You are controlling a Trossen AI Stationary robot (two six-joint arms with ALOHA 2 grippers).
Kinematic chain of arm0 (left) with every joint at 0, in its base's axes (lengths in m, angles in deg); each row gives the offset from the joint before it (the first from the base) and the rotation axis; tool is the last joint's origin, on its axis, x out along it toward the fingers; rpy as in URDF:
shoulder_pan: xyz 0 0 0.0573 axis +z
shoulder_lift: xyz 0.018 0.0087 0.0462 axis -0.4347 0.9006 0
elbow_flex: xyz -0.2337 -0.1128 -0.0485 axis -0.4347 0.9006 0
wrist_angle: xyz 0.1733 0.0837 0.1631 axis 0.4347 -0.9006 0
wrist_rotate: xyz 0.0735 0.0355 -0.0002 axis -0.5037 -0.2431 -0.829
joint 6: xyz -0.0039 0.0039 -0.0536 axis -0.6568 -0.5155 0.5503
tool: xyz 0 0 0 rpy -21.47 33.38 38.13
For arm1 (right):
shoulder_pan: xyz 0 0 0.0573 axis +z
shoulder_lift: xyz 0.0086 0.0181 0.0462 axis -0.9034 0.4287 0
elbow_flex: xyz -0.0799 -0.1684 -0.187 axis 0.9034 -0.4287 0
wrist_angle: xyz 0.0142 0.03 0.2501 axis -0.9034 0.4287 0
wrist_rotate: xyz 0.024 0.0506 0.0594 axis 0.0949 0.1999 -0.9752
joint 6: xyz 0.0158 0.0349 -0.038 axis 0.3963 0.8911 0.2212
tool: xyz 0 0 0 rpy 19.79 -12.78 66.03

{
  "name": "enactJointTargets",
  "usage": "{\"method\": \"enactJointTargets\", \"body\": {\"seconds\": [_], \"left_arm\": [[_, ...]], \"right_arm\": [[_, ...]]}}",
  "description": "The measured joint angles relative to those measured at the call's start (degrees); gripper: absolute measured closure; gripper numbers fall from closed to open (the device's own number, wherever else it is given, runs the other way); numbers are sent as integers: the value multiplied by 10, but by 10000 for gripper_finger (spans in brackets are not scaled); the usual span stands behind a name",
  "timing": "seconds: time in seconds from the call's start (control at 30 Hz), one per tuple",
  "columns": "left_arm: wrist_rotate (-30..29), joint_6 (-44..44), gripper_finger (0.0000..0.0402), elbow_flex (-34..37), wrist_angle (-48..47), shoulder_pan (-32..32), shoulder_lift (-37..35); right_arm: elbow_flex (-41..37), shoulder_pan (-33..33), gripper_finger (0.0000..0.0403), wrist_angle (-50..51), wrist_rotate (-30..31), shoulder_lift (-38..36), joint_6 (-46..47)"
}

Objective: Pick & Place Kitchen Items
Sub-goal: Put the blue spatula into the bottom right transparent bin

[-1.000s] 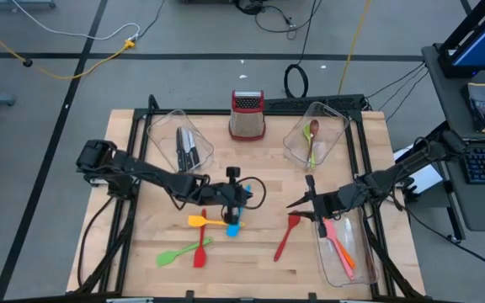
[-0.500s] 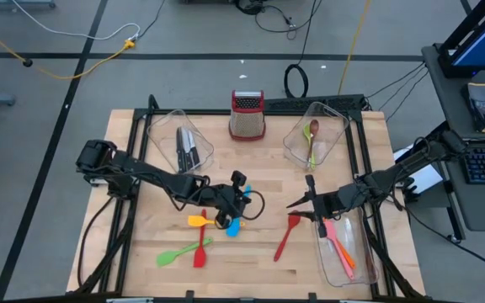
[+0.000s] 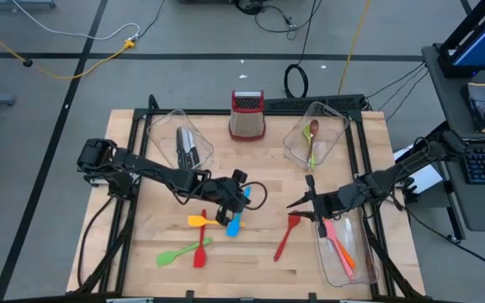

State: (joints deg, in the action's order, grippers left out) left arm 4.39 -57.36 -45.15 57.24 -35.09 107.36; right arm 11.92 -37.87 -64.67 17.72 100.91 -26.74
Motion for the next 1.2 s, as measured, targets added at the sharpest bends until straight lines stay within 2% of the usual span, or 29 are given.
{"method": "enactJointTargets", "body": {"seconds": [0.33,0.57,0.7,0.8,0.93,1.2], "left_arm": [[-1,-13,367,0,-5,-2,0],[-1,-51,289,0,-5,-2,0],[-1,-114,239,0,-23,-1,0],[7,-173,216,0,-50,-1,0],[13,-262,211,0,-87,-2,0],[14,-363,236,-1,-90,8,28]], "right_arm": [[0,0,326,0,0,0,0],[0,0,326,0,0,0,0],[0,0,326,0,0,0,0],[0,0,326,0,0,0,0],[0,0,326,0,0,0,0],[0,0,326,-1,0,0,14]]}}
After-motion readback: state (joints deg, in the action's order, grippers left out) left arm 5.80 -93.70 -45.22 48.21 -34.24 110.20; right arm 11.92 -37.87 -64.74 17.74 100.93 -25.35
